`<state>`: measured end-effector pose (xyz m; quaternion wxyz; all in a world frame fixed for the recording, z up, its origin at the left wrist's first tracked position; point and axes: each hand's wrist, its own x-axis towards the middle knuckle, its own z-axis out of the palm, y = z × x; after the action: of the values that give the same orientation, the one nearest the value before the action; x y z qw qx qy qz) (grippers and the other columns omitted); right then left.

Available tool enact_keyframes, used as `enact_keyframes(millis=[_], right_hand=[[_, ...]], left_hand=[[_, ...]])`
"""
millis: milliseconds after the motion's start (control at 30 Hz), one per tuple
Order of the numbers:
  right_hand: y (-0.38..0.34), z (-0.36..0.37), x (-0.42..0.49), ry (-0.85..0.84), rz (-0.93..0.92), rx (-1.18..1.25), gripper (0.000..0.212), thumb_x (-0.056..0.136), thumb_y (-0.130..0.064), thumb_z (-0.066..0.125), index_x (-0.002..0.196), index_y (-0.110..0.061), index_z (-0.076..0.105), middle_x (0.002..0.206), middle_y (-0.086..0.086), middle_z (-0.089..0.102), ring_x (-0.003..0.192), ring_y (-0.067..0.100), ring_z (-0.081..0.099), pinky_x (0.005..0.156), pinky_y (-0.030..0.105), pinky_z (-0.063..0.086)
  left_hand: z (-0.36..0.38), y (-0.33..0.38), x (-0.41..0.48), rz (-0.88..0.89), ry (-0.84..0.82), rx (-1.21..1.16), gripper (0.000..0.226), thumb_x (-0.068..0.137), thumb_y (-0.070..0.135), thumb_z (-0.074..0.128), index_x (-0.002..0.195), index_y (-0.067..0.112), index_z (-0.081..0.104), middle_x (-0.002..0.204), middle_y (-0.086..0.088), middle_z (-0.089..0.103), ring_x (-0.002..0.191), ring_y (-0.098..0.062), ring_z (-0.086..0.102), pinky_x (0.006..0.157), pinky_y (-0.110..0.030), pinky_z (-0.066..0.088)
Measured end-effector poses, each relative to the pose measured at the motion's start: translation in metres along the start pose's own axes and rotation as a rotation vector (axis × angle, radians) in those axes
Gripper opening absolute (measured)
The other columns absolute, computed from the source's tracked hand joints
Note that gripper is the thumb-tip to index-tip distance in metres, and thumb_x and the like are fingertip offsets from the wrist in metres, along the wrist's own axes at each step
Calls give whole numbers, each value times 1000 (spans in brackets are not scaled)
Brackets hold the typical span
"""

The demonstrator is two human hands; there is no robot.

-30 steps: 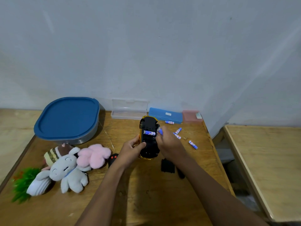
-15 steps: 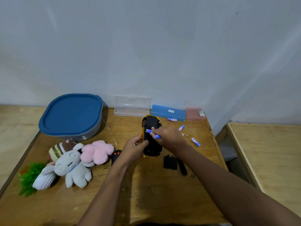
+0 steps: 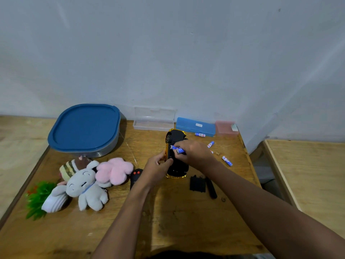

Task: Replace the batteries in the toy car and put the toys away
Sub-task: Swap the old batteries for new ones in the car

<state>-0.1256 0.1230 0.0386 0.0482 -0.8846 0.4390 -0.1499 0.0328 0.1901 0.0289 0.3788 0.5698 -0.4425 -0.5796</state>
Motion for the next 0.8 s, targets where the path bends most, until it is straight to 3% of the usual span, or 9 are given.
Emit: enact_keyframes(millis=[67,200,300,467,633,800], right_hand=[[-2,0,2,1,43,-9,15,86,-28,60,93,-17,67,82,1,67,72,20,59,54,29,36],[-5,1,6,-46,102,-24,15,85,-30,58,91,-16,62,80,1,64,68,20,54,52,31,36],[-4,-1,8,-62,98,2,14,83,-27,60,90,-15,61,77,2,63,64,18,47,51,28,26],[4,-4,11,-81,73,58,15,82,-26,62,92,-14,63,76,2,64,69,22,57,54,31,36],[1,-4,12,-39,64,64,17,85,-27,62,97,-15,65,85,1,67,74,21,59,57,30,38],[-4,-9,17,-129,111,55,17,85,-26,60,96,-13,61,86,5,65,78,24,58,57,31,36]], left_hand=[[0,1,0,2,-5,13,36,99,8,54,106,44,55,97,15,66,91,3,63,76,-14,50],[-4,2,0,-4,-35,32,35,99,10,54,127,30,58,111,3,70,104,-6,65,83,-18,52],[-7,2,0,4,-38,39,34,99,9,54,127,29,58,113,0,70,103,-6,65,83,-18,53],[-7,4,1,6,-47,23,34,98,8,54,123,30,59,106,7,70,99,0,65,74,-12,52],[-7,8,2,24,-33,22,33,99,9,52,124,31,56,103,11,68,94,5,62,72,-9,50],[-6,8,2,28,-37,50,35,99,9,52,123,34,52,104,12,63,99,2,59,70,-7,48]])
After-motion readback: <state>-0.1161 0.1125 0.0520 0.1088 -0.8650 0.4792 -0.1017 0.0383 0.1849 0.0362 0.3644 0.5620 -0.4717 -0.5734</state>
